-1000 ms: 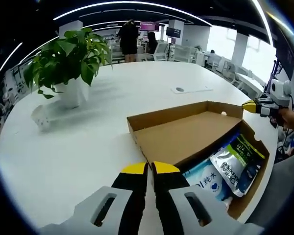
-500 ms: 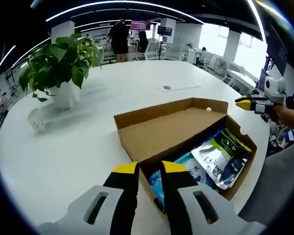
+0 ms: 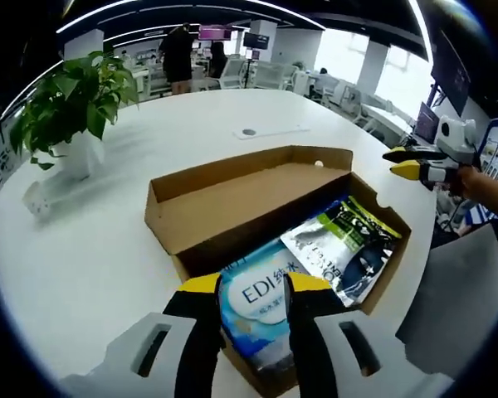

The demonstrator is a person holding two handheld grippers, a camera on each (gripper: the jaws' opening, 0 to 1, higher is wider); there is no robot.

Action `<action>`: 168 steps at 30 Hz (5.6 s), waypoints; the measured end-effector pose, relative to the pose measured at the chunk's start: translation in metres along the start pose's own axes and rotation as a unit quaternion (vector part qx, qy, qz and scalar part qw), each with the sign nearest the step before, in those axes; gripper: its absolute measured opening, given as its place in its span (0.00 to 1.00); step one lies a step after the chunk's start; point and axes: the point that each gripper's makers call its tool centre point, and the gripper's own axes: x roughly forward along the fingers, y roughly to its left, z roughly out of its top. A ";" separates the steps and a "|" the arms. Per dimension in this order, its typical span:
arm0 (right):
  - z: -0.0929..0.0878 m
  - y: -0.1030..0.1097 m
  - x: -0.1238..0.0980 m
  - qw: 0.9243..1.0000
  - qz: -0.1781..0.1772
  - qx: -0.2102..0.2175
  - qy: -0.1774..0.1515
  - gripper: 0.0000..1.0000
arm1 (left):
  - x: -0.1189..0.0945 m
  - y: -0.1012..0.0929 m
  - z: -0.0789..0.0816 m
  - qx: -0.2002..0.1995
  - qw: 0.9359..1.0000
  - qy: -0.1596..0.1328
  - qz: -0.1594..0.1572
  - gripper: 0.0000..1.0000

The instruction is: Operate the shoe box by opening the lid, removing the specified soft item, and placing it in the target area until the item is outside and the box remains undamaged.

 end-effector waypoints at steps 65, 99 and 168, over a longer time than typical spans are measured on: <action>-0.048 0.056 -0.035 0.999 0.043 0.010 0.027 0.51 | 0.054 -0.073 -0.019 -0.244 0.949 0.025 -0.200 0.00; -0.049 0.103 0.030 0.985 0.133 0.022 0.110 0.39 | 0.023 -0.031 -0.022 -0.220 0.966 0.000 -0.138 0.00; -0.043 0.101 0.037 0.980 0.114 0.087 0.137 0.00 | 0.006 -0.049 0.000 -0.174 0.976 -0.030 -0.129 0.00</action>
